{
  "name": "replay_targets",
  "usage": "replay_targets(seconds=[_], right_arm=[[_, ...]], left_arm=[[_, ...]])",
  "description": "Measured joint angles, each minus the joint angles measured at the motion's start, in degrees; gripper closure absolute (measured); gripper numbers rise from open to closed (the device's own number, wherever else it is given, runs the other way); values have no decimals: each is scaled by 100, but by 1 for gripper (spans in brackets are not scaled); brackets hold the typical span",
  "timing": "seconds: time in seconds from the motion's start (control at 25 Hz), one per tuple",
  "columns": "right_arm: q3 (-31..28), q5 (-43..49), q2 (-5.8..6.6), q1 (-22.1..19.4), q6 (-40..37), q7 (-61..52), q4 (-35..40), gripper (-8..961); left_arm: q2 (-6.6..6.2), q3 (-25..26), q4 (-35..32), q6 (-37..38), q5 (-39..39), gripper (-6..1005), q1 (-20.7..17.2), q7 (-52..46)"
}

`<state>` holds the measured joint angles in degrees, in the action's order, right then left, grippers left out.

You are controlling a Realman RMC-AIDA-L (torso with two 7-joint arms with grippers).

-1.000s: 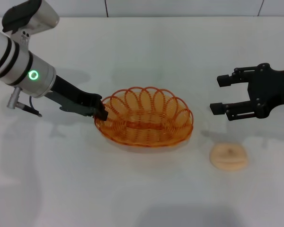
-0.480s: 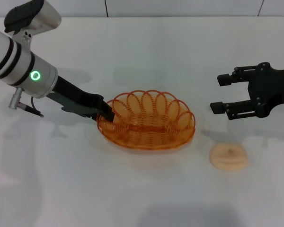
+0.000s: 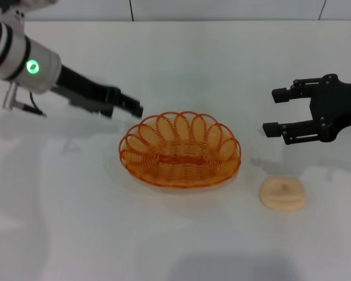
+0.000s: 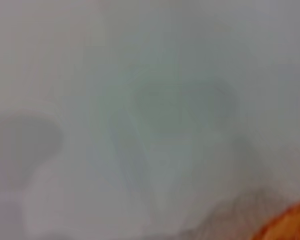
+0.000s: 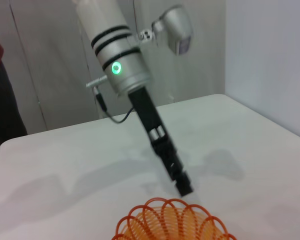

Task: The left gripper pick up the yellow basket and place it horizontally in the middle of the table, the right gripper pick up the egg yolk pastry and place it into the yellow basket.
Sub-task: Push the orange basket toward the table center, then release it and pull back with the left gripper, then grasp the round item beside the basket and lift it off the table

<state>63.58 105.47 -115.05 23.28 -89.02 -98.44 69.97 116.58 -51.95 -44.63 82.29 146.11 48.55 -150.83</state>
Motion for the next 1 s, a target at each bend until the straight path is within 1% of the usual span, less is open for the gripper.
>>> replay_targets(seconds=[0.08, 0.2, 0.32, 0.52, 0.6, 0.76, 0.84, 0.88, 0.96, 1.0], right_arm=[[-30, 0, 0, 0, -11, 0, 0, 214], [-40, 0, 2, 0, -18, 0, 0, 214], [-39, 0, -2, 0, -12, -2, -1, 214], [-39, 0, -12, 1, 30, -17, -19, 214], [-39, 0, -16, 0, 46, -28, -40, 214], [-39, 0, -22, -6, 60, -41, -55, 214], [-39, 0, -22, -8, 60, -44, -57, 214], [-39, 0, -22, -8, 60, -44, -57, 214], [-39, 0, -20, -15, 58, -50, -57, 214], [-39, -1, -18, -16, 58, -51, -56, 214]], left_arm=[[-30, 5, -353, -89, -189, 274, -54, 89], [-59, 10, -667, -261, -482, 190, -161, 215], [-79, 12, -868, -371, -823, 106, -336, 592], [-91, 188, -1002, -318, -1416, 111, -638, 1282], [-109, 293, -1205, -97, -1856, 111, -890, 1665], [-185, 542, -1546, 657, -2762, 111, -1357, 2437], [-275, 630, -1626, 1175, -3224, 111, -1587, 2763], [-321, 645, -1641, 1349, -3355, 111, -1661, 2843], [-420, 649, -1652, 1926, -3546, 111, -1791, 3029], [-439, 642, -1652, 2167, -3563, 111, -1833, 3090]])
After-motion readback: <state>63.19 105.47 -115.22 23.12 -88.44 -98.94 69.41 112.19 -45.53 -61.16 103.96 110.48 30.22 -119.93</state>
